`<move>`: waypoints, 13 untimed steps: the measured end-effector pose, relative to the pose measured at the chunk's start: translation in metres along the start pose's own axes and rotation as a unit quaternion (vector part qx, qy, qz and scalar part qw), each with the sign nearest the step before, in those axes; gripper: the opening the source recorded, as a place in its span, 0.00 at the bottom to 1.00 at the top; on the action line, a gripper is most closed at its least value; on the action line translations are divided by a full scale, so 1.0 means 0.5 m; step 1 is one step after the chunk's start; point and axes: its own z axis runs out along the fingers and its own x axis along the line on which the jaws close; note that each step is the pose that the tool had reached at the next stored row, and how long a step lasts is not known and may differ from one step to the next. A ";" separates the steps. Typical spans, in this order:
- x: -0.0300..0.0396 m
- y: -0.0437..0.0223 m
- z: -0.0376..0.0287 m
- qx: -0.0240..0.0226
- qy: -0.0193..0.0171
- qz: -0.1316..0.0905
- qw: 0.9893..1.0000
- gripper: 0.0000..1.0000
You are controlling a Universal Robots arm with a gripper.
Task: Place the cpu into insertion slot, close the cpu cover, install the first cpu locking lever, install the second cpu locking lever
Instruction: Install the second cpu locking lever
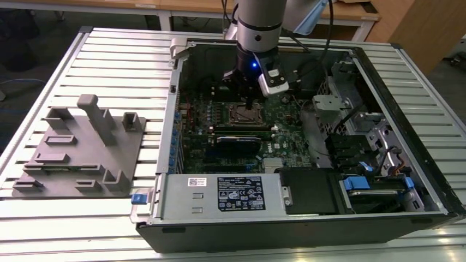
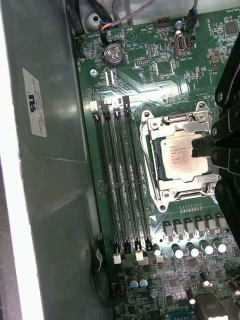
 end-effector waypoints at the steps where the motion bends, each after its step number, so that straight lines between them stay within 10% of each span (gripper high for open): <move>1: 0.000 0.000 -0.001 0.000 0.000 0.000 1.000 0.11; 13: 0.000 0.000 -0.009 0.000 0.000 0.000 1.000 0.11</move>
